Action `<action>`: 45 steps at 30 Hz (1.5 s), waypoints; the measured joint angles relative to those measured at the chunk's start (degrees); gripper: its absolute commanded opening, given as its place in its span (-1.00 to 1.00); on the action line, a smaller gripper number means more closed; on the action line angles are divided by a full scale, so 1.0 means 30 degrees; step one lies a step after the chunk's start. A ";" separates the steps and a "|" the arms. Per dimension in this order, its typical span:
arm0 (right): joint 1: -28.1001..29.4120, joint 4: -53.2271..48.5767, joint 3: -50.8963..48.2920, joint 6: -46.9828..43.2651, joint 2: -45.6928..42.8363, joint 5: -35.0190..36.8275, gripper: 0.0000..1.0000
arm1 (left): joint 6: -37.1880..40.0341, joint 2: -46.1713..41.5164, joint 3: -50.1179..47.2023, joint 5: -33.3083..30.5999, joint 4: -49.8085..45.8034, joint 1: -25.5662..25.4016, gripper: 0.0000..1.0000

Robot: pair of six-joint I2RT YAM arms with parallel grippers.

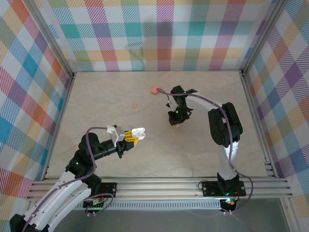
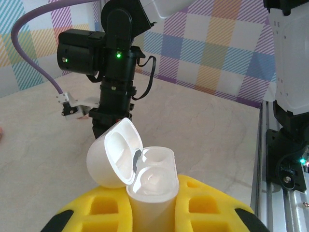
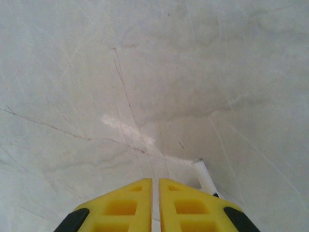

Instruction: Insert wireless bluetooth earbuds into charging case

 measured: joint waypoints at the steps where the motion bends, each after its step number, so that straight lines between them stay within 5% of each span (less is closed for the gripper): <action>1: -0.0080 -0.0051 -0.0058 -0.0015 -0.0226 0.0211 -0.70 | 0.0000 -0.0007 0.0007 0.0000 0.0000 0.0000 -1.00; 13: -0.2754 -0.0918 -0.0350 -0.0153 -0.0721 0.1829 -0.69 | 0.0000 -0.0087 0.0007 0.0000 -0.0015 0.0000 -1.00; 45: 0.0102 0.0561 -0.1719 0.0255 -0.0189 -0.1457 -0.69 | -0.0255 -0.0401 0.0007 -0.0007 -0.0080 0.0000 -1.00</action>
